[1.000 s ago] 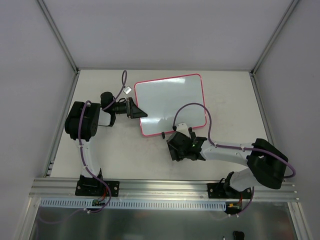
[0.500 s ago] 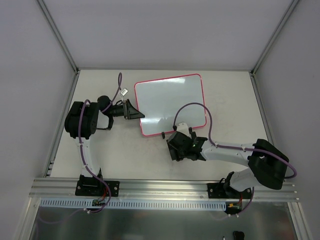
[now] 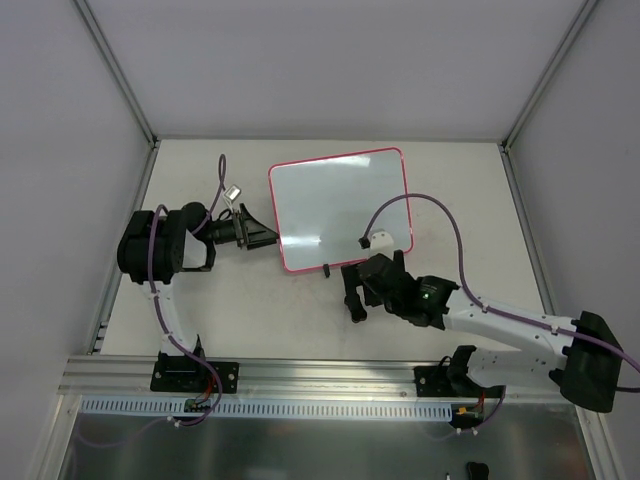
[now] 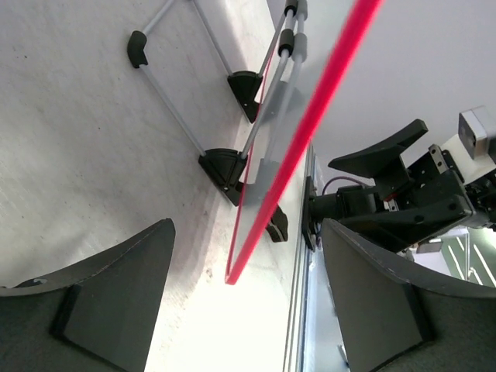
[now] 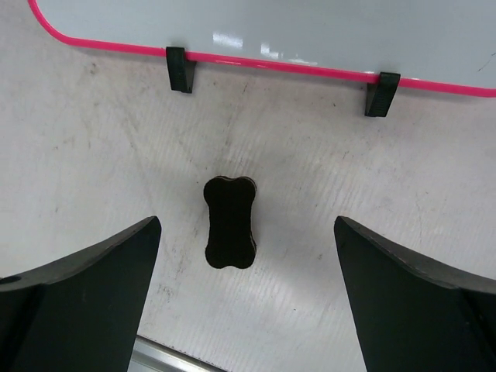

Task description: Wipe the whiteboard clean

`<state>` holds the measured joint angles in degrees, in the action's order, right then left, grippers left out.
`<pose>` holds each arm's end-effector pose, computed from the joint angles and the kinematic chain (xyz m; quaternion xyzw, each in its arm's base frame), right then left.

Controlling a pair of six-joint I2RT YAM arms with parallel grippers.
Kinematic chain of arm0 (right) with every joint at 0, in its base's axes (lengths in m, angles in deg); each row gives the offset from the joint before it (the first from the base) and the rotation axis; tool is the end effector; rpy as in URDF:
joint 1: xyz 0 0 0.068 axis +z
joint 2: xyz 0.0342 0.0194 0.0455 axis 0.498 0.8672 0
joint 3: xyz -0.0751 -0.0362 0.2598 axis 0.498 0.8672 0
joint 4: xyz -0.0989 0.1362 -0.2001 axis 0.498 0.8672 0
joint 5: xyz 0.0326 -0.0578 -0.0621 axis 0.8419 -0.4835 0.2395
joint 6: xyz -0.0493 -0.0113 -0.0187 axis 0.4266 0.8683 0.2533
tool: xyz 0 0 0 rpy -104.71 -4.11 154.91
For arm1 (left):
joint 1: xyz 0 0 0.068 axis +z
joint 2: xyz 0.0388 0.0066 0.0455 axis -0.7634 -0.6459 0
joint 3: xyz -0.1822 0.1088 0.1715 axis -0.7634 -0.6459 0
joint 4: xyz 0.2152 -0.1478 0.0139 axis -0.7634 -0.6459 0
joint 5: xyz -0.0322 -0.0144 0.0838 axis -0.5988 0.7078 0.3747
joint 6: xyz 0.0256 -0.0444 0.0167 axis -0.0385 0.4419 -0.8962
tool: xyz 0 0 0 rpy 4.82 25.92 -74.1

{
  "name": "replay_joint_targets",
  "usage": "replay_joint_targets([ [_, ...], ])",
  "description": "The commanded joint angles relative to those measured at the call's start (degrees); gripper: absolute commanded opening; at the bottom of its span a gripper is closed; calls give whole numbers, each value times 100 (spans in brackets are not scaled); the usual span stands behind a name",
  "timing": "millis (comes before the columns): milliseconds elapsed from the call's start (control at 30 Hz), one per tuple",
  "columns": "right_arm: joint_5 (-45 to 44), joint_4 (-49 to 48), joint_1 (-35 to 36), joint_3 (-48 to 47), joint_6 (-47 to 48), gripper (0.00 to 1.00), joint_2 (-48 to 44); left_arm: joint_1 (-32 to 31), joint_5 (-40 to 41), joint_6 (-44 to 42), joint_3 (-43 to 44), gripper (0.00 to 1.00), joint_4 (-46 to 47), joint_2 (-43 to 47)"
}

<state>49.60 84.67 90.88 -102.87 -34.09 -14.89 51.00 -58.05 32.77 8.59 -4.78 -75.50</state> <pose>0.1266 0.1972 0.2373 -0.2658 0.8591 0.0831 0.4294 0.3323 -0.0269 0.1191 0.0798 0.7093 -0.6361 0.2930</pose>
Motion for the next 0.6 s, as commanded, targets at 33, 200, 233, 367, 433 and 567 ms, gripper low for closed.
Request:
replay_joint_targets([
  [33,-136,42,-19,45,241,99,-445,192,89,-20,-324,78,2253,657],
  [200,-170,42,-133,124,241,99,-753,351,371,-134,-905,86,2253,1220],
  [233,-179,33,-194,150,250,99,-823,403,415,-152,-1132,94,2253,1403],
  [367,-267,33,-370,247,408,99,-1218,544,827,-292,-1652,99,2060,1861],
  [433,-328,16,-484,326,504,99,-1447,536,1161,-573,-1889,99,1850,2107],
  [567,-662,-212,-547,633,689,99,-1790,544,1732,-1817,-2145,99,344,2722],
])
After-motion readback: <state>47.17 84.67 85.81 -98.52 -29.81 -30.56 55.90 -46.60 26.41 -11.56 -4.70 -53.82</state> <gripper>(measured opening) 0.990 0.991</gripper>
